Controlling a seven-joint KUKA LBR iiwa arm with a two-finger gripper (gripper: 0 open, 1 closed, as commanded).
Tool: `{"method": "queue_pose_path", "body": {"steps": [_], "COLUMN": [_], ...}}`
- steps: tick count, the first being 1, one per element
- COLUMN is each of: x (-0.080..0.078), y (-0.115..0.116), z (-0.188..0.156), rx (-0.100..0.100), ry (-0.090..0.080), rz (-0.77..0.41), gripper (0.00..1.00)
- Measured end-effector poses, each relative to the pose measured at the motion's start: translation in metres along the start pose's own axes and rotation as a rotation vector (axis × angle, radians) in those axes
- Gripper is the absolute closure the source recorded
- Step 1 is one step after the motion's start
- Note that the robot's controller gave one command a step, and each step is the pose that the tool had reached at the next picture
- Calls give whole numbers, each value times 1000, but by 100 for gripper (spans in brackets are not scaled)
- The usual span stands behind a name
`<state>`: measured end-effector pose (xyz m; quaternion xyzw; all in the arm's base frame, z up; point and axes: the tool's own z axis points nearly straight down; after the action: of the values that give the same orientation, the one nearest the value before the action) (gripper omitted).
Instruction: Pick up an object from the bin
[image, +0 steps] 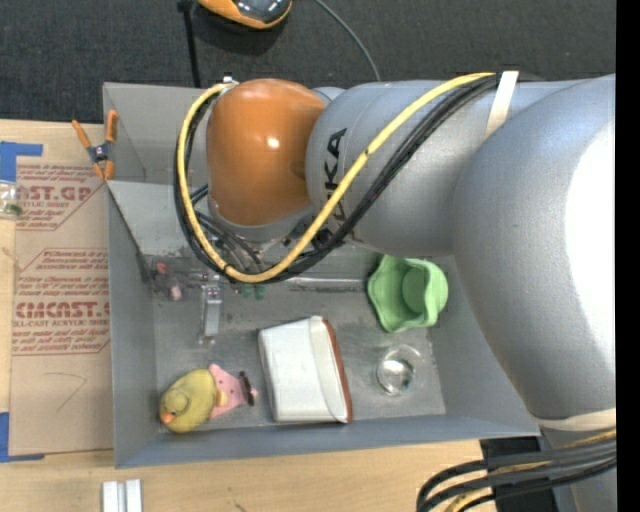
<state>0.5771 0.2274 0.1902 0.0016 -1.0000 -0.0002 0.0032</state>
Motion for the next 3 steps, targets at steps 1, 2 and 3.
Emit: {"method": "queue_pose_path", "body": {"steps": [1,2,3], "x": [-2,29,46], "y": [-1,-3,-25], "z": [-5,28,67], "rx": [-2,-2,-1], "ry": [-7,-12,-7], "rz": [2,-63,-255], "gripper": [0,0,0]}}
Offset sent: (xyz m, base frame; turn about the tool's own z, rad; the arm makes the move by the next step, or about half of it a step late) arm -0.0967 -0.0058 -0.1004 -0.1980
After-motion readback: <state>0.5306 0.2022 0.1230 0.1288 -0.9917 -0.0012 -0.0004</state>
